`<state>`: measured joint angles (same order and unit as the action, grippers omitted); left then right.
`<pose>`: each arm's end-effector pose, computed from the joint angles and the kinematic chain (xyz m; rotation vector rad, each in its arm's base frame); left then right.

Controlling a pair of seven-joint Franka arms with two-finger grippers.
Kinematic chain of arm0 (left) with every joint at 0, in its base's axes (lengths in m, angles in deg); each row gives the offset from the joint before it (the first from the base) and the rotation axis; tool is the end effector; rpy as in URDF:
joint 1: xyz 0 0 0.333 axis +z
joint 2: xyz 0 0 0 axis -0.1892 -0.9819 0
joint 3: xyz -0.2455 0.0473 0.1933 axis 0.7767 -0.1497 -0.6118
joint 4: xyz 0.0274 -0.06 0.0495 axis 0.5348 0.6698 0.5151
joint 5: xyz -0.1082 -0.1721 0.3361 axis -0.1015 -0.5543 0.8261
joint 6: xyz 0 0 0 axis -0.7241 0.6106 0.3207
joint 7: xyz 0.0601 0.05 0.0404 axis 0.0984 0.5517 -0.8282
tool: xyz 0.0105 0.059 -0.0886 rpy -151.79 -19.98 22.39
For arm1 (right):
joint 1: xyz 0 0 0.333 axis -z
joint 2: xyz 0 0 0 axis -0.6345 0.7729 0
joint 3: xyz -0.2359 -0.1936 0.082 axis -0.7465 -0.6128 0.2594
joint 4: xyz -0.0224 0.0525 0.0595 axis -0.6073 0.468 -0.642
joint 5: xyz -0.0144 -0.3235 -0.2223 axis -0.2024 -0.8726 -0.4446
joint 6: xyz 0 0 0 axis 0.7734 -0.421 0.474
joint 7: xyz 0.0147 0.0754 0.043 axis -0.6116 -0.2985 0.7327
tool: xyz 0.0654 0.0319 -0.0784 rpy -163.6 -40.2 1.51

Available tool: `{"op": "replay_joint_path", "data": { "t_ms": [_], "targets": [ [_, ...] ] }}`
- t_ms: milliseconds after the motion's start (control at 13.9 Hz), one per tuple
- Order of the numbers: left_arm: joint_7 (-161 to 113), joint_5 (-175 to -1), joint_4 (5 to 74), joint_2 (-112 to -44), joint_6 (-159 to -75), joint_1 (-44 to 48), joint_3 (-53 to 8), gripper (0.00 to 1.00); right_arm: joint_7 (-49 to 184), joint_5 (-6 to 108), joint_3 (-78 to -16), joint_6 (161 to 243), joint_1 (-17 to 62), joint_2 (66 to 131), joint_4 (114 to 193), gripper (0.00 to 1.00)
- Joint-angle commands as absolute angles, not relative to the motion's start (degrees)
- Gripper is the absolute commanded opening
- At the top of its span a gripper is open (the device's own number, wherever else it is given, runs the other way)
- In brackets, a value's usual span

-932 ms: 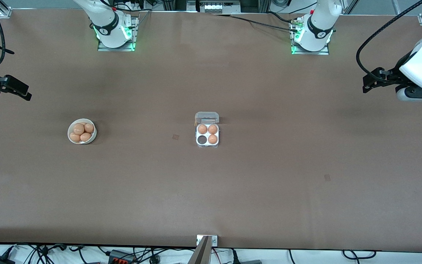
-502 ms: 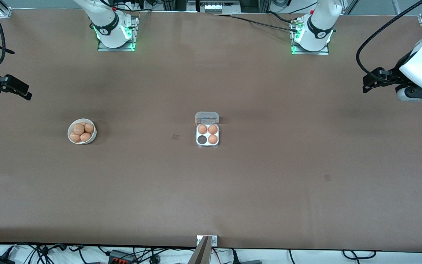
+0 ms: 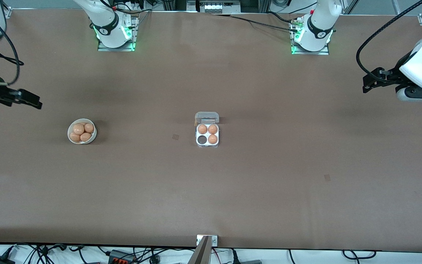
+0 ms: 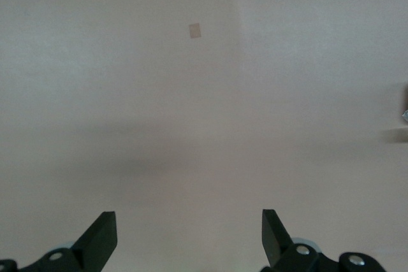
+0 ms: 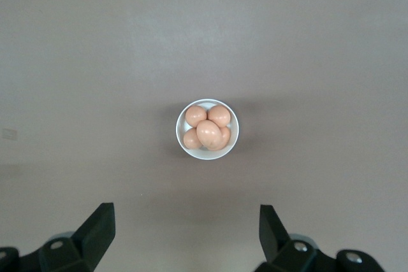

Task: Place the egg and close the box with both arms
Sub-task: 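Move the right gripper over the white bowl of eggs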

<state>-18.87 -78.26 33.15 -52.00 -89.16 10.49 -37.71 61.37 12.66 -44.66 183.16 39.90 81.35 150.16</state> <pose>0.5481 -0.0303 0.6005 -3.1194 0.0545 0.1047 0.5874 -0.0367 0.5295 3.1120 -0.1242 -0.1315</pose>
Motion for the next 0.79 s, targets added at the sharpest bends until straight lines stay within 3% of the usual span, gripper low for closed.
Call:
{"op": "replay_joint_path", "data": {
  "t_ms": [0, 717],
  "targets": [
    [-17.7, -78.4, 31.6, -52.3, -87.9, 10.6, -37.6, 1.00, 62.0, 13.0, -44.8, 182.7, 40.5, 83.0, 150.2, 1.00],
    [-17.6, -78.5, 31.7, -52.5, -87.8, 11.6, -38.4, 1.00, 66.0, 9.4, -44.9, 185.1, 40.6, 97.6, 150.4, 1.00]
  ]
}}
